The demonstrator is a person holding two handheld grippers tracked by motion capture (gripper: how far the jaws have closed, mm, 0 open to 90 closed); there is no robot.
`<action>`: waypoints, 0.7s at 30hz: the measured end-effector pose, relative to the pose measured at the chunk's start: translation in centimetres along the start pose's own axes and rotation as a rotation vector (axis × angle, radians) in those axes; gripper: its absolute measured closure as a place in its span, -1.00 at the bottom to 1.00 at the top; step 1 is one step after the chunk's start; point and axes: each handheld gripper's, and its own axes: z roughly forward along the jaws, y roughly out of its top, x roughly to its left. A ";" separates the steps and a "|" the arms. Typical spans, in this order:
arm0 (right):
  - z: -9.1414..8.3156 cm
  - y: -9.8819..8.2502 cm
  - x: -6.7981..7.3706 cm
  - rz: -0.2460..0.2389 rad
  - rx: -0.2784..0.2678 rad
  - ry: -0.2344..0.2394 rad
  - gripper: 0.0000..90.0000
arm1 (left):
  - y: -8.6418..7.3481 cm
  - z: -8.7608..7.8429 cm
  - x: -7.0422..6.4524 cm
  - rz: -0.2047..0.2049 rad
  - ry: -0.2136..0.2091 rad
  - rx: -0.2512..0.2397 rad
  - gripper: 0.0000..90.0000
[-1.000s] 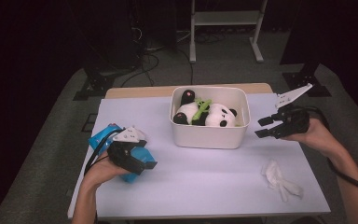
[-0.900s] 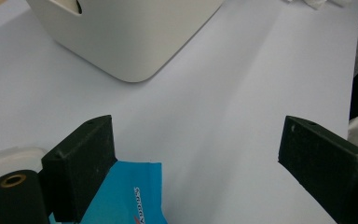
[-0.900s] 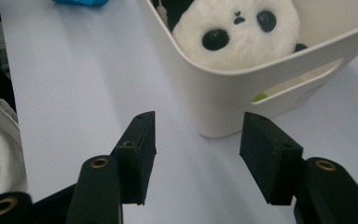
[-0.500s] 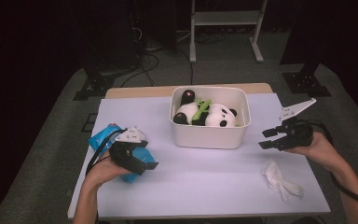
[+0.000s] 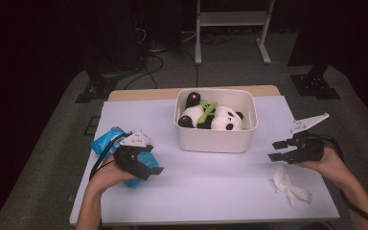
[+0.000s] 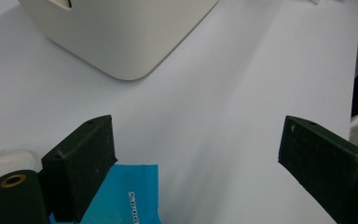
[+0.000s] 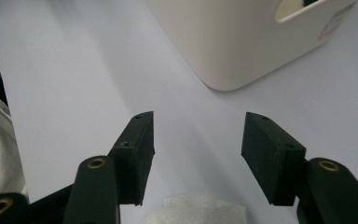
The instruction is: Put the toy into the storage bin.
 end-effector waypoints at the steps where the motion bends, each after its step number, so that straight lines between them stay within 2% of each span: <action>1: 0.0 0.0 0.0 0.000 0.000 0.000 -0.05 | 0.0 0.0 0.0 0.000 0.000 0.000 -0.79; 7: 0.1 -1.1 0.1 0.028 -0.014 -0.002 -0.05 | 0.0 0.0 0.0 0.002 0.000 0.002 -0.79; 13: 0.3 -1.9 0.4 0.035 -0.021 -0.004 -0.06 | 0.0 0.1 -0.1 0.002 -0.003 0.003 -0.78; 21: 0.5 -3.2 1.4 0.054 -0.040 0.003 -0.11 | 0.1 0.2 -0.2 0.005 -0.004 0.006 -0.79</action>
